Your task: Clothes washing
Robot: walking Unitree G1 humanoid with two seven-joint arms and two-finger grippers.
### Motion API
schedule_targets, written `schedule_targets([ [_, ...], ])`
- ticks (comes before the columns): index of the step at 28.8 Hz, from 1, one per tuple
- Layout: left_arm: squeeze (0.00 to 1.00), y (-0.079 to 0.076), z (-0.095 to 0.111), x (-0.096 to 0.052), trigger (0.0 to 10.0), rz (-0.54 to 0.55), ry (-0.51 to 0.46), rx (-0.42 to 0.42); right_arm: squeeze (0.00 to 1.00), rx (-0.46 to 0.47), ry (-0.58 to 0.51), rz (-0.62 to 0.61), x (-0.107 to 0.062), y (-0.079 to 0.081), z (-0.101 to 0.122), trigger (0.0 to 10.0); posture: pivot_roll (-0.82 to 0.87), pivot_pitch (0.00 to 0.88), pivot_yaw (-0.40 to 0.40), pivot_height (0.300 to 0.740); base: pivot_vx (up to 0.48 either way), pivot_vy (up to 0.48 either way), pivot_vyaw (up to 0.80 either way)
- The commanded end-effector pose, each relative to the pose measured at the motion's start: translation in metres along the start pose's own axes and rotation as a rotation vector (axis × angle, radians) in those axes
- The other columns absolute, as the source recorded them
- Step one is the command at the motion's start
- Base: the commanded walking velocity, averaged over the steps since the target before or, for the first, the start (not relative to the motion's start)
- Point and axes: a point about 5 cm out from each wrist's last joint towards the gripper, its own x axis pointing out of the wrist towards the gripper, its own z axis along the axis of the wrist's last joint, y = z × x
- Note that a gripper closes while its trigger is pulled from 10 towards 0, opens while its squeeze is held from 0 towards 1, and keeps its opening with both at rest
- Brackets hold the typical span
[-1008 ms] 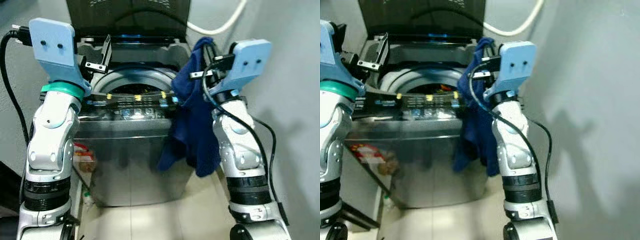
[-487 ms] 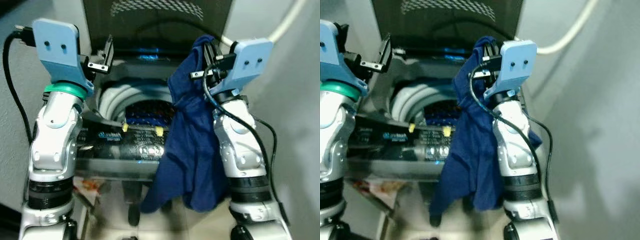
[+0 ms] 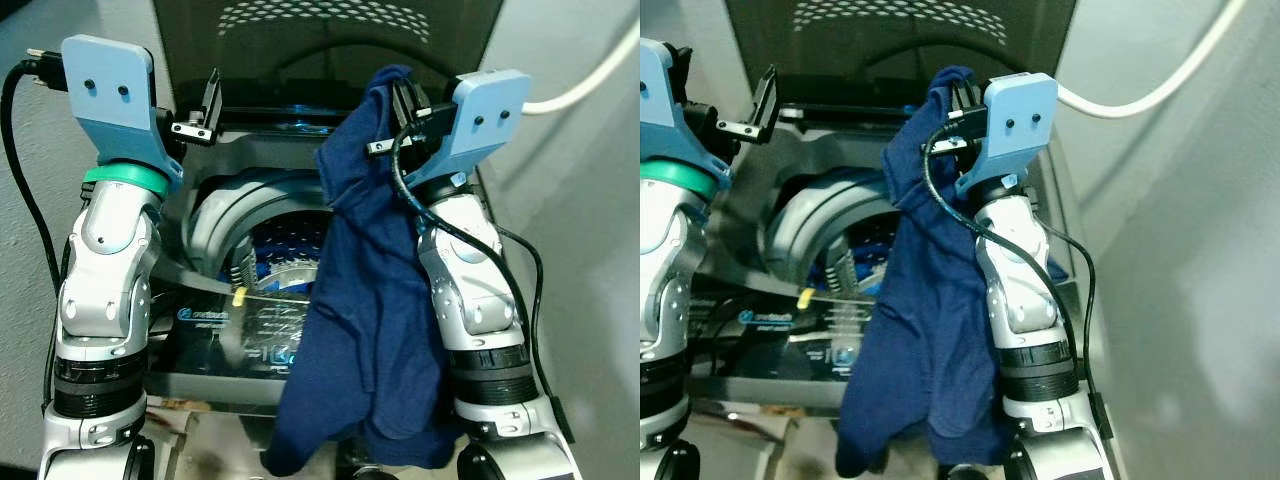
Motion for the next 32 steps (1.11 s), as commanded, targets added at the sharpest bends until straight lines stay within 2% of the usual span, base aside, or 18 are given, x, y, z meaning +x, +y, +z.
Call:
schedule_targets([
  [1,0.00,-0.002,0.000,0.000,10.0,-0.012,0.001,-0.001,0.00,0.007,-0.024,-0.005,0.001,-0.002,0.005,10.0,0.06,0.000,0.030,0.740,0.000,0.000,0.00],
  [6,0.00,-0.003,0.006,0.000,10.0,-0.027,-0.038,-0.014,0.00,0.009,-0.034,0.019,0.002,0.001,0.007,10.0,0.06,0.000,0.028,0.740,0.000,0.000,0.00],
  [7,0.00,-0.009,0.009,-0.002,10.0,-0.084,-0.062,-0.011,0.00,0.021,-0.059,0.050,0.005,0.003,0.013,10.0,0.06,0.000,0.027,0.740,0.000,0.000,0.00],
  [9,0.00,-0.013,0.011,-0.004,10.0,-0.127,-0.078,-0.008,0.00,0.030,-0.076,0.072,0.007,0.004,0.017,10.0,0.06,0.000,0.027,0.740,0.000,0.000,0.00],
  [10,0.00,-0.023,0.014,-0.008,10.0,-0.207,-0.092,-0.011,0.00,0.044,-0.107,0.096,0.011,0.005,0.025,10.0,0.06,0.000,0.027,0.740,0.000,0.000,0.00],
  [11,0.00,-0.023,0.014,-0.008,10.0,-0.207,-0.092,-0.011,0.00,0.044,-0.107,0.096,0.011,0.005,0.025,10.0,0.06,0.000,0.027,0.740,0.000,0.000,0.00],
  [13,0.00,-0.044,0.018,-0.019,10.0,-0.376,-0.098,-0.056,0.00,0.061,-0.197,0.143,0.027,0.005,0.049,10.0,0.05,0.000,0.027,0.740,0.000,0.000,0.00],
  [16,0.00,-0.050,0.019,-0.023,10.0,-0.433,-0.098,-0.076,0.00,0.069,-0.232,0.160,0.033,0.005,0.059,10.0,0.05,0.000,0.026,0.740,0.000,0.000,0.00],
  [17,0.00,-0.059,0.021,-0.031,10.0,-0.530,-0.076,-0.157,0.00,0.122,-0.309,0.204,0.045,0.006,0.081,10.0,0.05,0.000,0.024,0.740,0.000,0.000,0.00],
  [19,0.00,-0.059,0.021,-0.031,10.0,-0.530,-0.076,-0.157,0.00,0.122,-0.309,0.204,0.045,0.006,0.081,10.0,0.05,0.000,0.024,0.740,0.000,0.000,0.00],
  [21,0.00,-0.072,0.019,-0.044,10.0,-0.664,-0.019,-0.292,0.00,0.240,-0.448,0.319,0.060,0.010,0.125,10.0,0.05,0.000,0.016,0.740,0.000,0.000,0.00],
  [22,0.00,-0.072,0.019,-0.044,10.0,-0.664,-0.019,-0.292,0.00,0.240,-0.448,0.319,0.060,0.010,0.125,10.0,0.05,0.000,0.016,0.740,0.000,0.000,0.00],
  [24,0.00,-0.080,0.009,-0.045,10.0,-0.689,0.038,-0.310,0.00,0.326,-0.539,0.429,0.063,0.013,0.155,10.0,0.05,0.000,0.015,0.740,0.000,0.000,0.00],
  [25,0.00,-0.080,0.009,-0.045,10.0,-0.689,0.038,-0.310,0.00,0.326,-0.539,0.429,0.063,0.013,0.155,10.0,0.05,0.000,0.015,0.740,0.000,0.000,0.00],
  [26,0.00,-0.078,0.002,-0.035,10.0,-0.626,0.070,-0.304,0.00,0.333,-0.551,0.444,0.062,0.013,0.160,10.0,0.03,0.001,0.015,0.740,0.000,0.000,0.00],
  [28,0.00,-0.066,0.001,-0.014,10.0,-0.464,0.064,-0.291,0.00,0.316,-0.520,0.408,0.062,0.011,0.153,10.0,0.03,0.004,0.020,0.740,0.000,0.000,0.00],
  [31,0.00,-0.066,0.001,-0.014,10.0,-0.464,0.064,-0.291,0.00,0.316,-0.520,0.408,0.062,0.011,0.153,10.0,0.03,0.004,0.020,0.740,0.000,0.000,0.00],
  [32,0.00,-0.060,0.002,-0.009,10.0,-0.411,0.051,-0.279,0.00,0.309,-0.498,0.385,0.061,0.008,0.147,10.0,0.03,0.006,0.022,0.740,0.000,0.000,0.00],
])
